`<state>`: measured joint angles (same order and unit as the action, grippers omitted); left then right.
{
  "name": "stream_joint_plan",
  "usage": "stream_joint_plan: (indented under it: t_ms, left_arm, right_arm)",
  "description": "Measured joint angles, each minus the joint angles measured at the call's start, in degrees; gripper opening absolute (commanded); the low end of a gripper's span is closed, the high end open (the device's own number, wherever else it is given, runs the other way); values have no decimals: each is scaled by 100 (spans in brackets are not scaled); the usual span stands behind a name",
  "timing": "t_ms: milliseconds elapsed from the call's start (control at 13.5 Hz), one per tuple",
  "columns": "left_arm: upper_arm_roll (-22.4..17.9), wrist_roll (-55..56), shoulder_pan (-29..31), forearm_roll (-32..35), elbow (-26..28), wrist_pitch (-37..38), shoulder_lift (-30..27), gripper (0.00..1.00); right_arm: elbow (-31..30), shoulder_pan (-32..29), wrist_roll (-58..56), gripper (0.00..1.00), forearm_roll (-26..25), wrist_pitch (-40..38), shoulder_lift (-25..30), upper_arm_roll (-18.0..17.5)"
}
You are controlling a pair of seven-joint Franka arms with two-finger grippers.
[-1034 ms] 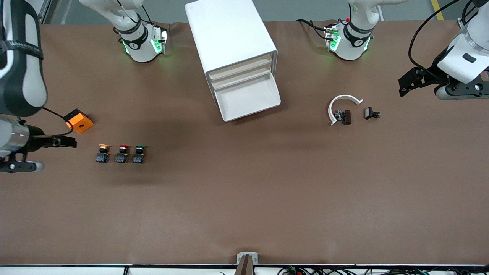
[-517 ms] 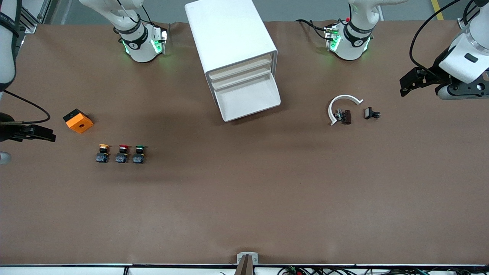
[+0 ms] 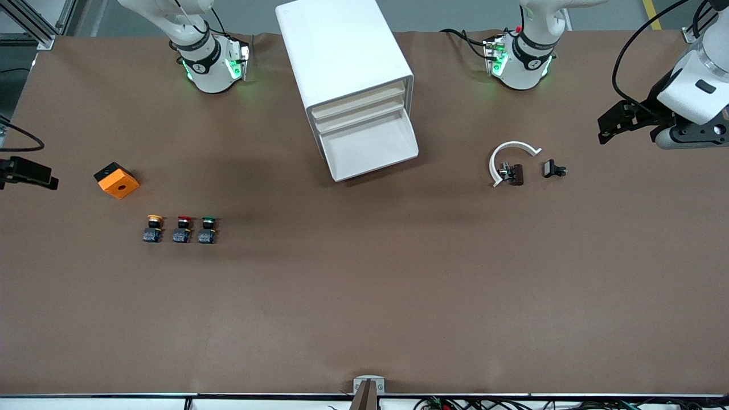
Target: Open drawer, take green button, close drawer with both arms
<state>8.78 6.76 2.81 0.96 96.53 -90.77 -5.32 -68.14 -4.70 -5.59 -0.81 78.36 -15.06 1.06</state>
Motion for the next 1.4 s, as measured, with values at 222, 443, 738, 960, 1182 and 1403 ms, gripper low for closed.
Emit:
stream_joint_plan:
  t_ms: [222, 443, 738, 960, 1182, 1403]
  left_arm:
    - [-2, 0, 5, 0, 2, -5, 0, 100]
    - [-4, 0, 7, 0, 47, -10, 2, 100]
    - [-4, 0, 7, 0, 104, -29, -2, 100]
    - [-4, 0, 7, 0, 208, -61, -108, 100]
    - [-4, 0, 7, 0, 424, -166, -306, 100]
    - [-5, 0, 7, 0, 593, -177, -458, 100]
  right_arm:
    - [-51, 11, 0, 100, 47, -95, 259, -11]
    - [-242, 11, 0, 100, 57, -106, 456, -11]
    - [-507, 10, 0, 100, 57, -105, 630, -7]
    - [-620, 10, 0, 100, 57, -103, 744, -2]
    - [-796, 11, 0, 100, 57, -97, 906, -6]
    - [-914, 11, 0, 100, 57, -92, 1018, -9]
